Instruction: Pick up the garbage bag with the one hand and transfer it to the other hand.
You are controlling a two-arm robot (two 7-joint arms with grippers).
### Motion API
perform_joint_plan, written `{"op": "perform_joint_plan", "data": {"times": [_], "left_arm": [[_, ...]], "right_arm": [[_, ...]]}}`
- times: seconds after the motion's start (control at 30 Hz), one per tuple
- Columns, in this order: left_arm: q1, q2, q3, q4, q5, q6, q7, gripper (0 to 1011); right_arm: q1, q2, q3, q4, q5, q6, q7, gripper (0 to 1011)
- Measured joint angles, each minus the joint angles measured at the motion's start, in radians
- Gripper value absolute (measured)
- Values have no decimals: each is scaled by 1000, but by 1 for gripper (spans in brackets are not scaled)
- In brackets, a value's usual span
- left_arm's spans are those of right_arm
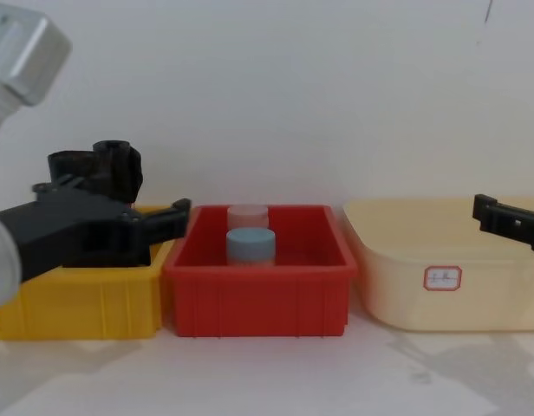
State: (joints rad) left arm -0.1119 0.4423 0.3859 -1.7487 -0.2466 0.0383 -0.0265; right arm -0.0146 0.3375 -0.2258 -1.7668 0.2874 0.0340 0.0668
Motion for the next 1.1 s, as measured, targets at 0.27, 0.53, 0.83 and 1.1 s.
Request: {"op": "perform_joint_plan", "data": {"times": [0.27,0.53,0.83,1.1], "left_arm": [[57,31,-69,-34,-41,4,8,1001],[58,43,-121,-8,-76,19,5,1001],[0,31,-134,75,-103,33,-33,1001],[-63,8,-124,150,-115,37,-76,1001]], "right_arm": [[0,0,0,0,0,0,0,1001],[0,0,0,0,0,0,0,1001],[0,0,0,0,0,0,0,1001],[0,0,0,0,0,0,0,1001]]}}
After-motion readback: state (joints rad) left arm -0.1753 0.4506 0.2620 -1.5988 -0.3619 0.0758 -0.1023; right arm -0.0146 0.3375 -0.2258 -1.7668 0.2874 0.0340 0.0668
